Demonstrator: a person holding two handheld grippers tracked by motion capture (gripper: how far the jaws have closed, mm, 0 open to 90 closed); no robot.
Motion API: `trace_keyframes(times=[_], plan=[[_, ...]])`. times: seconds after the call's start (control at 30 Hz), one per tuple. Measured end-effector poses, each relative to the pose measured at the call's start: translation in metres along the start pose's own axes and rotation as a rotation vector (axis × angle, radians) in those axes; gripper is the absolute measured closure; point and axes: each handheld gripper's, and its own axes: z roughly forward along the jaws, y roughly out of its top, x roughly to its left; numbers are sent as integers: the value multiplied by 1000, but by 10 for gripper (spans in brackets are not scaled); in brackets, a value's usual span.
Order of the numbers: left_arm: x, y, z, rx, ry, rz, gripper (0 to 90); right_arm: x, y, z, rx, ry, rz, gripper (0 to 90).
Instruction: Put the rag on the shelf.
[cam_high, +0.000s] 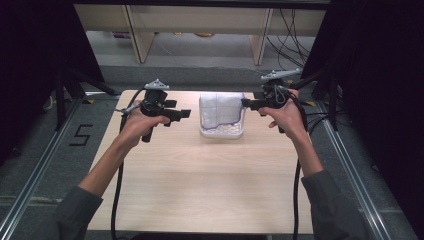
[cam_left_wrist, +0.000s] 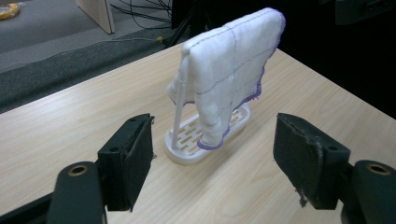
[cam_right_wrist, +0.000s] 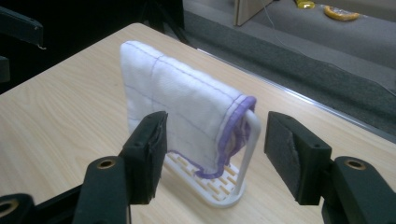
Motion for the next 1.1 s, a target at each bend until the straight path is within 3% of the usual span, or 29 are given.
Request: trace_keyframes(times=[0.2, 0.27, 0.37, 0.57, 0.77, 0.83, 0.9, 1.1], plan=[[-7, -15, -4, 8, -11, 6, 266, 10, -7, -3, -4, 29, 11, 373], [-9, -20, -5, 9, -17, 3, 263, 13, -9, -3, -17, 29, -27, 362], [-11, -27, -7, 2, -22, 3, 260, 21, -15, -2, -8, 57, -5, 356], [-17, -41, -14, -11, -34, 5, 256, 28, -25, -1, -1, 56, -47, 345], [-22, -54, -19, -7, -48, 4, 254, 36, -33, -1, 5, 62, -53, 337], [-24, -59, -20, -7, -55, 4, 256, 40, -38, -1, 13, 80, -27, 333], [-26, -63, -20, -4, -59, 4, 256, 40, -41, 1, 0, 73, -65, 331], [-28, -75, -23, 2, -72, 10, 255, 48, -55, 6, 8, 111, -36, 329]])
